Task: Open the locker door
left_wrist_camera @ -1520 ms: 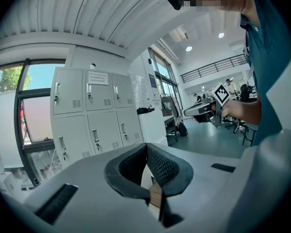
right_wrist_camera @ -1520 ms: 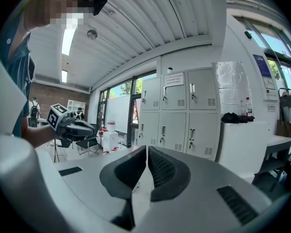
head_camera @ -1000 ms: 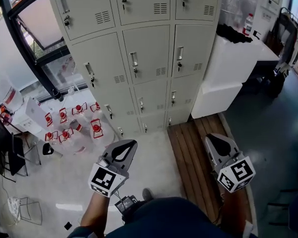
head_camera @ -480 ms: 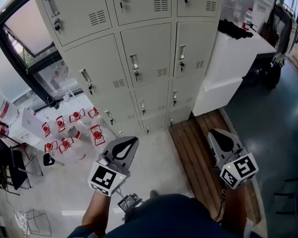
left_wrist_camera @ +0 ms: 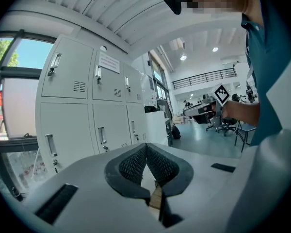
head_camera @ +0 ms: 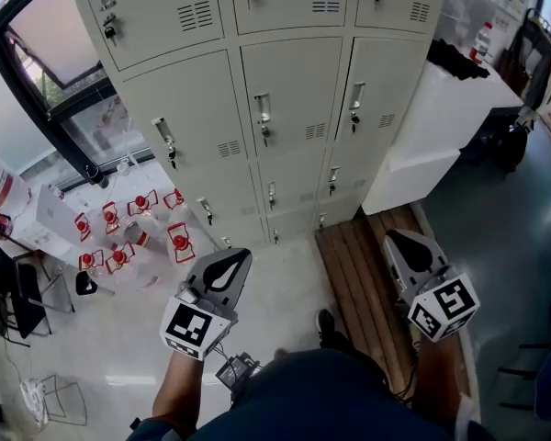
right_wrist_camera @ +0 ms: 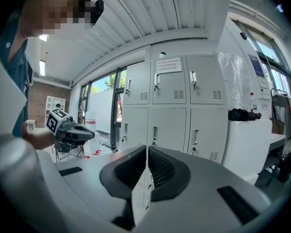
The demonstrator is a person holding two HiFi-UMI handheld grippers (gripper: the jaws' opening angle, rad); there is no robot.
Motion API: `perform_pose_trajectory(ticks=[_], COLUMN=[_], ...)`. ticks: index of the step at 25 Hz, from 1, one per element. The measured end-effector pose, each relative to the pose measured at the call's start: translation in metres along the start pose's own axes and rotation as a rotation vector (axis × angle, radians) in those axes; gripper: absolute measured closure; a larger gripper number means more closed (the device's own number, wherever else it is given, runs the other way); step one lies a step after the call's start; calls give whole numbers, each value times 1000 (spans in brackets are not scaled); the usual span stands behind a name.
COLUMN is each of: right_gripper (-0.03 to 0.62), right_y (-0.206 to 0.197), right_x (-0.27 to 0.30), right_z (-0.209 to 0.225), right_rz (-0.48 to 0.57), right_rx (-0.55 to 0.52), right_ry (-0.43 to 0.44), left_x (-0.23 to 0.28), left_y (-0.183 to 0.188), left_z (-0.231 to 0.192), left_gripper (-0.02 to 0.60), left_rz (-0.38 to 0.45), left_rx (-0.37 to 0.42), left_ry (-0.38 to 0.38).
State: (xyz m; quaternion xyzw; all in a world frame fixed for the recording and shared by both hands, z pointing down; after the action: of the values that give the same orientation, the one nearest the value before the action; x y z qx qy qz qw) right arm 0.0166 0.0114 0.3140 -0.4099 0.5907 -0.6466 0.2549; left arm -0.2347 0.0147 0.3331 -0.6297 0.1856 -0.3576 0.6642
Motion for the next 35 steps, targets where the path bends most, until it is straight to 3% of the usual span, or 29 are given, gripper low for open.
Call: perform_pose_trajectory(ticks=[12, 28, 35], right_gripper=[557, 557, 557], right_y=[34, 14, 4], right_x=[101, 144, 152], right_z=[55, 148, 163], right_rz=[33, 37, 26], right_rx=[-46, -50, -36], right_ry=[218, 402, 420], left_x=[20, 108, 137], left_y=[14, 26, 28], left_z=[-42, -24, -34], left_gripper=[565, 565, 565], left_rz=[-25, -91, -89], left_rx=[-46, -57, -54], left_ry=[258, 422, 426])
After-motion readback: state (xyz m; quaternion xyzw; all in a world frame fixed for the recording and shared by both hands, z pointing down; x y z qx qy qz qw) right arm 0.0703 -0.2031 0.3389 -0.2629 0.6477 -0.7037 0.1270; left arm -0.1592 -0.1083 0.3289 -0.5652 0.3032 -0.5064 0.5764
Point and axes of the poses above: the fingertips, and each gripper's own axes: x forward along the fingers, z to its right, y out of its top, the point moved 2 cm from there along -x, backward along the fingers, and after that the axes turned 3 degrees about -z, right-handed, at the moved point
